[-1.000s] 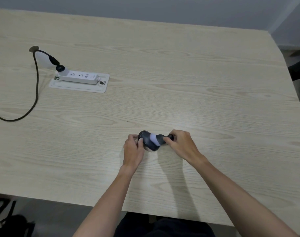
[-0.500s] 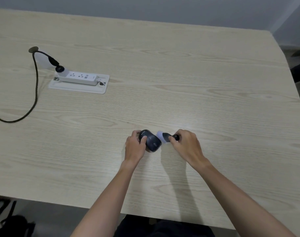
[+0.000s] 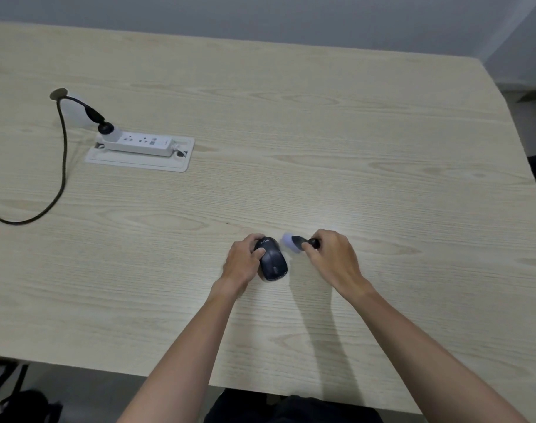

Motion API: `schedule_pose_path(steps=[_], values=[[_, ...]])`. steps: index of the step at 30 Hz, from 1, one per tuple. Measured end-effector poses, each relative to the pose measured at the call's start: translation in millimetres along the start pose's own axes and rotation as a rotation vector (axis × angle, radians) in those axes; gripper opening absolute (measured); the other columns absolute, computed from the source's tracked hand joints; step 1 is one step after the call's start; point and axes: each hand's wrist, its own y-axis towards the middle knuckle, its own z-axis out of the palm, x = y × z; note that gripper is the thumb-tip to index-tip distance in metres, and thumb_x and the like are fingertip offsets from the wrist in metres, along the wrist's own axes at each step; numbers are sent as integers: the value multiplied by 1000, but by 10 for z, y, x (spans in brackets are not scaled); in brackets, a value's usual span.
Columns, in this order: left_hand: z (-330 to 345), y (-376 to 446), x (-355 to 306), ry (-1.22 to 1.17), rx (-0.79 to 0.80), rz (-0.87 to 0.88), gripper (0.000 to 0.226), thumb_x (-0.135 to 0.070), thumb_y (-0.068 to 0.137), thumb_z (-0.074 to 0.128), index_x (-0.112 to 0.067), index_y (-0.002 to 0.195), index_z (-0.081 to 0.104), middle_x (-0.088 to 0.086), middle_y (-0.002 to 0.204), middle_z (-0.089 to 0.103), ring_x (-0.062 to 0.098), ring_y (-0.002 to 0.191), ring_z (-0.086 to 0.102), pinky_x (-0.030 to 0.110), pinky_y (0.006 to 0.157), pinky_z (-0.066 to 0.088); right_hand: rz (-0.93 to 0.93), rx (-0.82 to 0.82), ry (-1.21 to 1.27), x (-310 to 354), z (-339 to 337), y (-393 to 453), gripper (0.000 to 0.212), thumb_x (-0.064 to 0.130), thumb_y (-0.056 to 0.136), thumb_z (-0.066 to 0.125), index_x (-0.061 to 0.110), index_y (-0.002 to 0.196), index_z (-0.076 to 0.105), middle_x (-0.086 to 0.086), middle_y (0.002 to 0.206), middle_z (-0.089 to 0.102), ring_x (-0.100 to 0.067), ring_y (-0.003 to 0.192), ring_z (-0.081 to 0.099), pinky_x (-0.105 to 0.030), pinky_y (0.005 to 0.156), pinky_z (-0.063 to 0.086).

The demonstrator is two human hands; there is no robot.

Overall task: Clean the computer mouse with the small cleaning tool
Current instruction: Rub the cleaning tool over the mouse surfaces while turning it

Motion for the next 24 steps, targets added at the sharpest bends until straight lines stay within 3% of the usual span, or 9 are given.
schedule_pose_path(steps=[2,5,9,11,16,21,24], values=[[-2,4,7,12,32,13,37,-14,96,56,-27,130,63,-3,105,63,19,106,61,36,95,50,25,-34,77,-13,-14,21,20,27,91,68,10,82,67,2,74,64,-16,70,59,-24,57,42],[50,-102,9,-9,17,8,47,-16,99,49,-28,144,50,6,127,51,16,117,50,31,106,42,-30,103,188,26,-10,22,20,28,90,71,11,79,70,2,68,64,-11,63,56,-24,59,45],[252,-443,-9,-84,-152,-66,63,-15,89,55,-14,148,34,7,136,44,21,126,43,39,111,39,-34,-18,-17,38,24,13,24,31,92,68,11,80,67,4,70,62,-14,66,55,-24,59,37],[359,-547,12,-47,-176,-66,72,-26,82,66,-10,144,33,7,137,43,24,129,41,41,110,40,0,-59,44,51,17,35,21,29,92,68,10,81,67,5,71,61,-13,67,55,-21,57,37],[482,-516,8,57,-224,-71,101,-70,63,78,-12,136,39,-1,127,47,18,121,43,35,103,44,-95,83,124,143,17,80,19,25,88,71,9,79,70,4,67,60,-11,66,54,-25,61,45],[473,-442,6,205,-247,-38,77,-58,68,76,-14,124,47,1,118,55,24,110,53,39,92,48,-45,-35,10,125,41,155,24,29,91,70,9,77,67,3,69,59,-15,67,54,-23,60,36],[446,-430,16,243,-238,-9,64,-51,69,72,-15,117,50,0,111,55,24,105,54,41,89,49,-57,7,63,160,11,149,28,30,89,70,8,72,65,4,61,56,-13,60,51,-25,57,38]])
